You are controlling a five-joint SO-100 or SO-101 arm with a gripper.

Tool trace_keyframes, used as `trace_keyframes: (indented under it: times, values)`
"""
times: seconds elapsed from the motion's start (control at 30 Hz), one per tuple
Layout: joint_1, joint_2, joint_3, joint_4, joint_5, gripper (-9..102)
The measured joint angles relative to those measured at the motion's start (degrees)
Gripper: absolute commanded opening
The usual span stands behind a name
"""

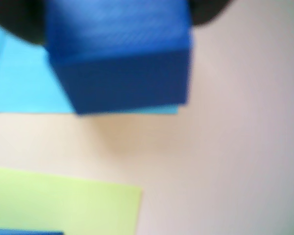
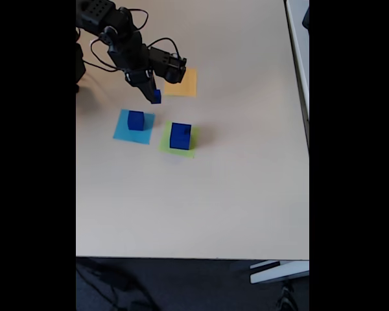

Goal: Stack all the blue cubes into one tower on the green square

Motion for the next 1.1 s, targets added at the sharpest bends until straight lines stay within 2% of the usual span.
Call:
trace_keyframes:
  times: [0.67, 1.1]
  values:
    - [-11.4, -12.9, -2.1, -10.4, 8.4, 10]
    - [-16.8, -19.4, -3.0, -12.1, 14.3, 10]
